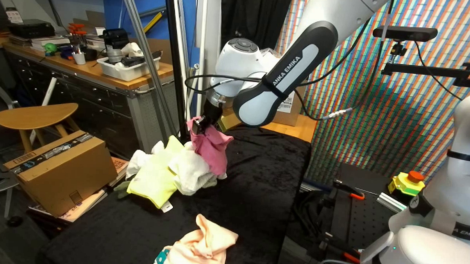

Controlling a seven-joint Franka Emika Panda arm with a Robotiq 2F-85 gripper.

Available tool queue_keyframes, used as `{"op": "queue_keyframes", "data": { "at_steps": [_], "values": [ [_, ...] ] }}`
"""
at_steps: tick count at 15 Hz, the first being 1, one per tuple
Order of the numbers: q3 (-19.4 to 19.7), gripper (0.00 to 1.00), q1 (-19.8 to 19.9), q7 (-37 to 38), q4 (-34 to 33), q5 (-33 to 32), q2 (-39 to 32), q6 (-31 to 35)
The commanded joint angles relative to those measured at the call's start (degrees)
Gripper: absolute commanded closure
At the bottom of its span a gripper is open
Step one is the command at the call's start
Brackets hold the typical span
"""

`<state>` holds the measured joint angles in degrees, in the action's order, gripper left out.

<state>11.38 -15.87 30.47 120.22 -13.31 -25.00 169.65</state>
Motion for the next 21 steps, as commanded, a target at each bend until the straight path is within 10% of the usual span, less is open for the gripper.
{"op": "queue_keyframes", "data": {
  "at_steps": [1,8,9,18,21],
  "values": [
    [-1.32,0.91,-0.45,1.32,-4.1,8.19,-4.45,8.01],
    [-1.33,0.87,-1.07,3.4,-7.13,6.52,-8.69,10.5],
    [-0.25,0.6,-1.92,3.59,-7.24,6.19,-8.91,9.8],
    [6.16,0.0,-8.12,-1.09,-5.7,12.19,-9.5,8.88],
    [11.13,0.0,-13.03,1.79,-3.86,9.39,-8.33,8.39]
  ]
}}
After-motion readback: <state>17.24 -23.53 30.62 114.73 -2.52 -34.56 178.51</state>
